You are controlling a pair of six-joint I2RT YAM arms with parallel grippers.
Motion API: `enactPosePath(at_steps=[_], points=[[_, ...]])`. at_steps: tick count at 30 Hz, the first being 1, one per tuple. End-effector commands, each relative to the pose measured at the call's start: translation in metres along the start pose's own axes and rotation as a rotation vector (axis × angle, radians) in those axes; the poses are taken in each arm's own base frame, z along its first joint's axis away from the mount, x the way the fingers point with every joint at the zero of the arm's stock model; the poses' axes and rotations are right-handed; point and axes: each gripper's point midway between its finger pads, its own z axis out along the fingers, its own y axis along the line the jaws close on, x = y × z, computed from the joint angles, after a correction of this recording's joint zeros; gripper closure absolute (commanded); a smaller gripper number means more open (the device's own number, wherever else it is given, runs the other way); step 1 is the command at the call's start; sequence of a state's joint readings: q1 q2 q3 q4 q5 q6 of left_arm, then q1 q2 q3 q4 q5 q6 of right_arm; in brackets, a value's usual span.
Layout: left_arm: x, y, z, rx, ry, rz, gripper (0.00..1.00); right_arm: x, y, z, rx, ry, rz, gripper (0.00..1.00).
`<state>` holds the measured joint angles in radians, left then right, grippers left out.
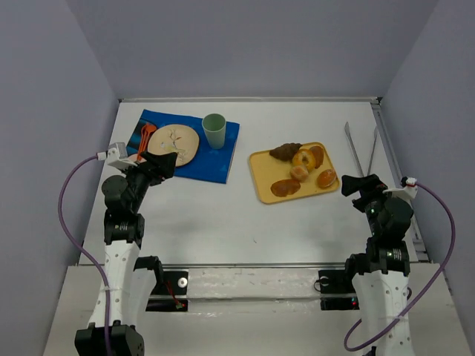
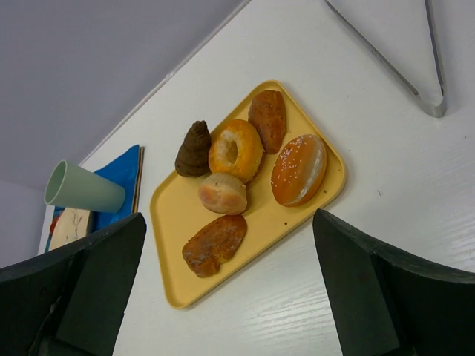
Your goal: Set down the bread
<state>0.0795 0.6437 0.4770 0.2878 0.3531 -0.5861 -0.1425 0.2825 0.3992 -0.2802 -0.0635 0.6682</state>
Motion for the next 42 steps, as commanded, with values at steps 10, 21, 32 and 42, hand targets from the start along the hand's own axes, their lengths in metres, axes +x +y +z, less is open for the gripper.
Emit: enactPosePath(at_steps=[10, 21, 32, 42], points=[[0.003, -0.017, 0.002, 0.097, 0.033, 0.03, 0.01, -0.005, 0.014, -0.003, -0.058, 0.001, -0.026, 0.0], [0.001, -0.011, 0.009, 0.06, 0.039, 0.019, 0.01, -0.013, -0.01, 0.022, 0.118, 0.104, -0.213, 0.0], [-0.003, -0.009, 0.015, 0.038, 0.031, 0.041, 0.01, -0.049, -0.079, 0.083, 0.564, 0.262, -0.53, 0.0], [0.001, -0.004, 0.016, 0.008, 0.033, 0.048, 0.01, -0.031, -0.114, 0.179, 0.53, 0.515, -0.701, 0.0]])
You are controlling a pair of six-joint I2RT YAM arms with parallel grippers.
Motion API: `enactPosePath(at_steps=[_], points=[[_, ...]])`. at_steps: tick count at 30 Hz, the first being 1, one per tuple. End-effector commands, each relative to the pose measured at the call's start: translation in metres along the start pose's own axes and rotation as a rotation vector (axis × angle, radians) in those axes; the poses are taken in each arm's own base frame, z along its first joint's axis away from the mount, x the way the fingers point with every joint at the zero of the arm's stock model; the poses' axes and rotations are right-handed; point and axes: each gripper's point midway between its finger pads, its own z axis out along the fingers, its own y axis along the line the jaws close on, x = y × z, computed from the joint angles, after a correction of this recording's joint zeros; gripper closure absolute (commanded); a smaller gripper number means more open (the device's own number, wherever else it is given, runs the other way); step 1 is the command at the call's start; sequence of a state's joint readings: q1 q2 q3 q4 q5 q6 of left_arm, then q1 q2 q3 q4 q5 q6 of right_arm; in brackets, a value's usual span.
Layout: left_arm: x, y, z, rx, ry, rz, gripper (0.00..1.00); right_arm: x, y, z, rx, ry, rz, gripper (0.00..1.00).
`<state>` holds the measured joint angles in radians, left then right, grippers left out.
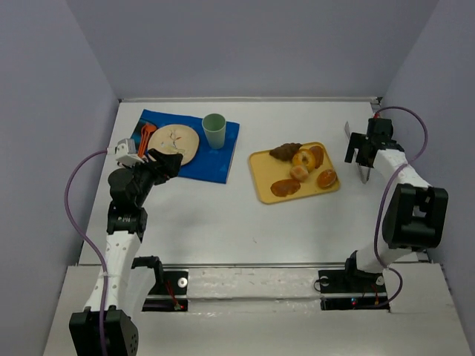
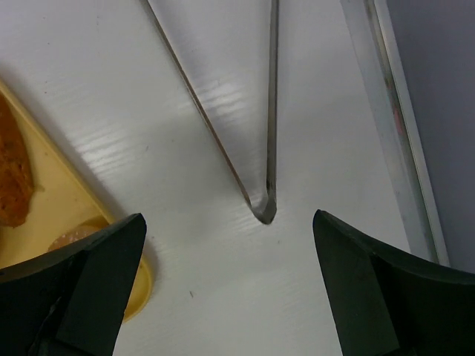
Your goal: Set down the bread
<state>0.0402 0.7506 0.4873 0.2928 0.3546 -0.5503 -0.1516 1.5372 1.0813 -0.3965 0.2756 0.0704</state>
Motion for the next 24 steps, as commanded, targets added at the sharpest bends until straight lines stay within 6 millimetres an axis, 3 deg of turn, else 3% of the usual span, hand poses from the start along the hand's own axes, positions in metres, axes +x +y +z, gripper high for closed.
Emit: enactPosePath(at_steps=[1, 2, 5, 8, 14, 20, 24], points=[[-0.026, -0.012, -0.001, 0.014, -0.074, 0.039, 0.01, -0.031, -0.004, 0.021, -0.048, -0.021, -0.079, 0.0], [-0.025, -0.01, -0.001, 0.001, -0.071, 0.037, 0.01, -0.022, 0.002, 0.036, -0.063, 0.02, -0.093, 0.0], [-0.029, -0.008, -0.004, -0.02, -0.092, 0.041, 0.01, -0.025, -0.01, 0.061, -0.009, 0.052, -0.086, 0.0], [-0.033, -0.007, -0.007, -0.03, -0.115, 0.045, 0.01, -0.023, -0.001, 0.081, -0.088, 0.081, -0.076, 0.0], [-0.037, 0.001, -0.009, -0.078, -0.143, 0.036, 0.01, -0.018, 0.016, 0.107, -0.168, 0.111, -0.14, 0.0], [-0.039, 0.009, -0.008, -0.12, -0.147, 0.03, 0.01, -0.012, 0.011, 0.134, -0.112, 0.145, -0.139, 0.0], [-0.041, 0.011, -0.011, -0.138, -0.159, 0.029, 0.01, -0.008, 0.012, 0.141, -0.103, 0.158, -0.128, 0.03]])
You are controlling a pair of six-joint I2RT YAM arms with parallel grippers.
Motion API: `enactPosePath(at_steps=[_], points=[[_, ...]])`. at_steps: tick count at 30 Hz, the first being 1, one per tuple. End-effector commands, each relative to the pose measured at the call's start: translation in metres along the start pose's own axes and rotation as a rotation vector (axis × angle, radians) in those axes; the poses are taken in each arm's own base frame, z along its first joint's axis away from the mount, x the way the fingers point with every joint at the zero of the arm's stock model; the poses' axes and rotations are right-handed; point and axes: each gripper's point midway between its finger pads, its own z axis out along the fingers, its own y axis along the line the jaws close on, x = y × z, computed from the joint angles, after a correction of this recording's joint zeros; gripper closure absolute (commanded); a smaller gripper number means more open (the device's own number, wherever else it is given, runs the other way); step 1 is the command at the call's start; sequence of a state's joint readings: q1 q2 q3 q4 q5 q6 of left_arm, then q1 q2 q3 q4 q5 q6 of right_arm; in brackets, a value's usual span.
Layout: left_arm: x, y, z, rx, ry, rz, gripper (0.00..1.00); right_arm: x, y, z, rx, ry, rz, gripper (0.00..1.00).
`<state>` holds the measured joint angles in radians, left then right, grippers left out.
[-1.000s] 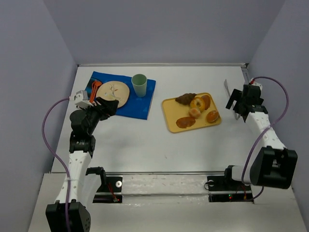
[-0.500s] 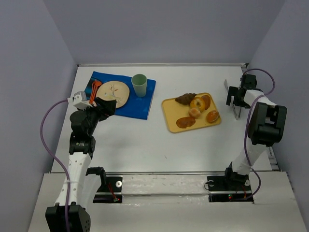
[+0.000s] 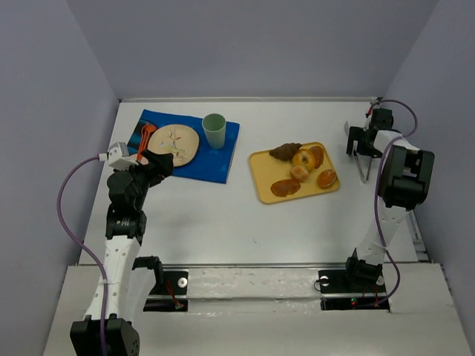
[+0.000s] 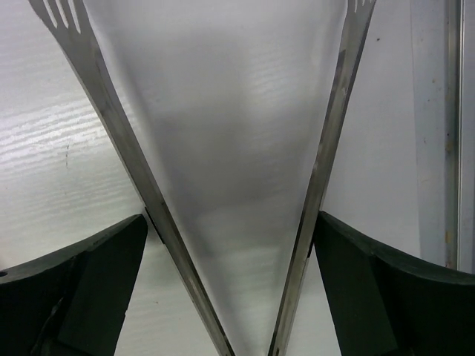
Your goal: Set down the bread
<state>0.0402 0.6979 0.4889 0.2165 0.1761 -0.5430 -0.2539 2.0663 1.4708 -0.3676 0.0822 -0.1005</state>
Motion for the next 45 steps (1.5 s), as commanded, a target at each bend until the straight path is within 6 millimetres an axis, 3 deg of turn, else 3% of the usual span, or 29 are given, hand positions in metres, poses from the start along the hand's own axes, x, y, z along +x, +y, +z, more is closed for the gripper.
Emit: enactPosePath(at_steps=[1, 3, 6, 10, 12, 13, 17, 18, 24, 28, 34, 39, 45], points=[[-0.029, -0.012, -0.003, 0.009, -0.083, 0.019, 0.01, 0.005, -0.002, 0.009, 0.022, 0.022, 0.001, 0.22], [-0.031, -0.01, -0.003, -0.007, -0.092, 0.022, 0.01, 0.0, 0.002, 0.002, -0.002, 0.005, 0.012, 0.42], [-0.032, -0.007, -0.004, -0.026, -0.096, 0.02, 0.01, -0.013, 0.011, -0.017, -0.062, -0.043, 0.021, 0.63], [-0.035, -0.007, -0.008, -0.03, -0.11, 0.021, 0.01, -0.017, 0.021, -0.039, -0.122, -0.073, 0.051, 0.72], [-0.036, -0.008, -0.01, -0.025, -0.117, 0.018, 0.01, -0.024, 0.022, -0.062, -0.136, -0.115, 0.069, 0.74], [-0.035, -0.009, -0.011, -0.022, -0.116, 0.017, 0.01, -0.034, 0.02, -0.082, -0.138, -0.159, 0.079, 0.74], [-0.034, -0.012, -0.011, -0.006, -0.111, 0.012, 0.01, -0.033, 0.022, -0.124, -0.166, -0.215, 0.098, 0.74], [-0.034, -0.012, -0.011, -0.006, -0.111, 0.01, 0.01, -0.034, 0.025, -0.146, -0.188, -0.249, 0.131, 0.73], [-0.034, -0.014, -0.011, 0.006, -0.106, 0.0, 0.01, -0.006, 0.059, -0.216, -0.394, -0.271, 0.229, 0.7], [-0.032, -0.015, -0.011, 0.009, -0.101, -0.01, 0.01, 0.037, 0.092, -0.239, -0.499, -0.234, 0.222, 0.66], [-0.029, -0.017, -0.01, 0.028, -0.087, -0.019, 0.01, 0.079, 0.127, -0.271, -0.647, -0.193, 0.158, 0.61], [-0.028, -0.019, -0.01, 0.036, -0.081, -0.015, 0.01, 0.091, 0.152, -0.283, -0.713, -0.135, 0.093, 0.52], [-0.031, -0.018, -0.012, 0.026, -0.096, -0.017, 0.01, 0.106, 0.153, -0.273, -0.666, -0.047, 0.083, 0.45]])
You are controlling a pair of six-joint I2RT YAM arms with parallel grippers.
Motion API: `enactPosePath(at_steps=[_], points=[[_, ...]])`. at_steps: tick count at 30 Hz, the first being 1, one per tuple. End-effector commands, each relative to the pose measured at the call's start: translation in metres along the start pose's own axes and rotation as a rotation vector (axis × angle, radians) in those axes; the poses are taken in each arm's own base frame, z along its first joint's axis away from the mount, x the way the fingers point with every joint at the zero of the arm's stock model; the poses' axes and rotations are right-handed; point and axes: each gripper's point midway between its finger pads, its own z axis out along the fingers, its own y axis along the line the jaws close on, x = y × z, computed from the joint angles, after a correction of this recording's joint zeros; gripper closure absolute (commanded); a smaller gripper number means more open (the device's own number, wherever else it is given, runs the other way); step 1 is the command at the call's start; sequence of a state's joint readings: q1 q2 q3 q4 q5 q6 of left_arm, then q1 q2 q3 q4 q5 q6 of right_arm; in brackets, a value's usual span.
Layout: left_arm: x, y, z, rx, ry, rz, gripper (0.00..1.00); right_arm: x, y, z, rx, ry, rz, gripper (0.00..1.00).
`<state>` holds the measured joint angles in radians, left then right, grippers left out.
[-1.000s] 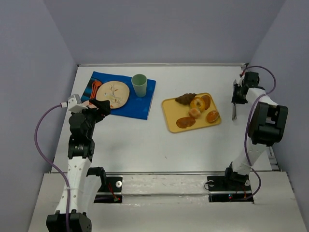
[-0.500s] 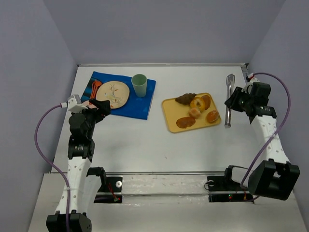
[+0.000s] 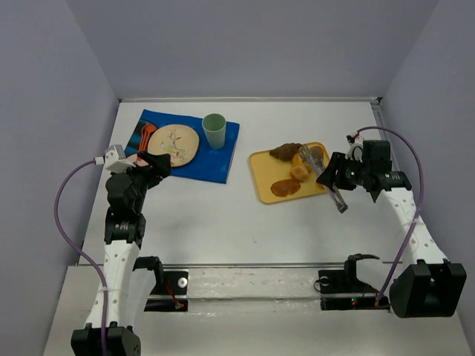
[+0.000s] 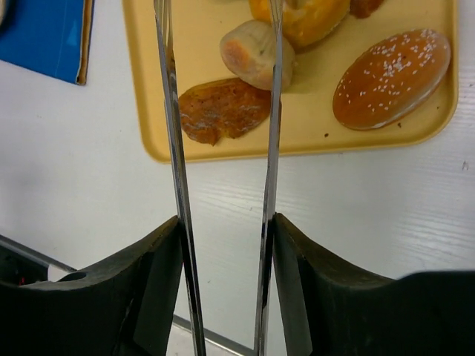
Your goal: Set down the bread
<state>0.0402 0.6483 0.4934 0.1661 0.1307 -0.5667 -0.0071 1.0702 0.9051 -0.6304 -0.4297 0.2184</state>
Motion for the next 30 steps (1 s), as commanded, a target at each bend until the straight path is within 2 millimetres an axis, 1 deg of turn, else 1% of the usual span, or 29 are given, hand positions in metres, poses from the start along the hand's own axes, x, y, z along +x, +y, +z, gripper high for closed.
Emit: enactPosePath(at_steps=[1, 3, 6, 9, 10, 16, 22, 25, 26, 28, 29, 30], points=[[-0.024, -0.021, -0.004, 0.061, -0.067, 0.004, 0.01, 0.002, 0.007, -0.001, 0.007, 0.043, 0.006, 0.45], [-0.024, -0.02, -0.003, 0.057, -0.067, 0.003, 0.01, 0.004, 0.006, 0.0, 0.019, 0.052, 0.007, 0.44], [-0.022, -0.019, -0.001, 0.051, -0.061, 0.0, 0.01, 0.007, -0.001, -0.001, 0.069, 0.062, 0.047, 0.44], [-0.02, -0.017, 0.002, 0.044, -0.052, -0.001, 0.01, 0.013, -0.001, 0.0, 0.077, 0.08, 0.066, 0.43], [-0.021, -0.017, 0.002, 0.046, -0.051, -0.002, 0.01, 0.016, 0.001, 0.001, 0.074, 0.091, 0.066, 0.42], [-0.019, -0.017, 0.004, 0.045, -0.046, -0.004, 0.01, 0.023, -0.009, 0.01, 0.118, 0.135, 0.066, 0.4], [-0.02, -0.017, 0.003, 0.044, -0.052, -0.002, 0.01, 0.018, -0.01, 0.022, 0.113, 0.146, 0.054, 0.37], [-0.02, -0.016, 0.003, 0.042, -0.054, -0.004, 0.01, 0.015, -0.004, 0.031, 0.072, 0.141, 0.046, 0.37], [-0.02, -0.017, 0.002, 0.046, -0.055, -0.003, 0.01, 0.014, -0.002, 0.033, 0.062, 0.14, 0.044, 0.38], [-0.02, -0.017, 0.003, 0.046, -0.052, -0.005, 0.01, 0.01, 0.001, 0.036, 0.037, 0.127, 0.036, 0.42], [-0.02, -0.017, 0.003, 0.047, -0.052, -0.005, 0.01, 0.006, 0.004, 0.037, 0.023, 0.113, 0.032, 0.49], [-0.02, -0.017, 0.003, 0.047, -0.052, -0.007, 0.01, 0.008, 0.007, 0.037, 0.017, 0.114, 0.027, 0.49]])
